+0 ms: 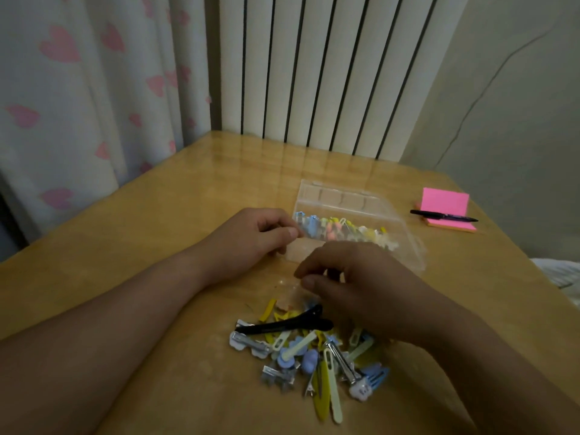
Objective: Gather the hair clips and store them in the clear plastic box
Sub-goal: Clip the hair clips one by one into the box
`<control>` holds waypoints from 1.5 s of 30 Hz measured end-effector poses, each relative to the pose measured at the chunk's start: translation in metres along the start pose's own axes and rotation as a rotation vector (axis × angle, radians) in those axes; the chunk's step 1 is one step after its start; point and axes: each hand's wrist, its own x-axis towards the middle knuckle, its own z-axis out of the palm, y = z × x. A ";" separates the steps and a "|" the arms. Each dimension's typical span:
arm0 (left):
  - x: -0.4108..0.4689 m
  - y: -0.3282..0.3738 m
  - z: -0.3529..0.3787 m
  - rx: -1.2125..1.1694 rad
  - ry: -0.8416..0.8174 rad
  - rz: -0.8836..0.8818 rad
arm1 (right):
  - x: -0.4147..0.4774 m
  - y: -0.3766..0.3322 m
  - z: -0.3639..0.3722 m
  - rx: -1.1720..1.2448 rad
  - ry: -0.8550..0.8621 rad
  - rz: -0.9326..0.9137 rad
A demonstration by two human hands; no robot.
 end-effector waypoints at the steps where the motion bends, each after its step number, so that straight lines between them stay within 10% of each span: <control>1: 0.000 0.000 0.000 -0.001 0.003 -0.003 | 0.001 -0.005 0.003 0.013 -0.008 0.016; 11: 0.003 -0.003 0.001 -0.047 0.000 -0.003 | 0.012 -0.034 0.019 -0.066 -0.078 0.051; 20: 0.001 0.001 0.003 -0.032 0.009 -0.022 | 0.015 0.060 -0.044 0.117 0.567 0.337; 27: 0.001 0.001 0.002 -0.055 0.000 -0.038 | 0.021 0.131 -0.039 -0.032 0.501 0.579; 45: 0.000 0.000 0.003 -0.026 0.000 -0.036 | 0.005 0.098 -0.041 -0.098 0.704 0.353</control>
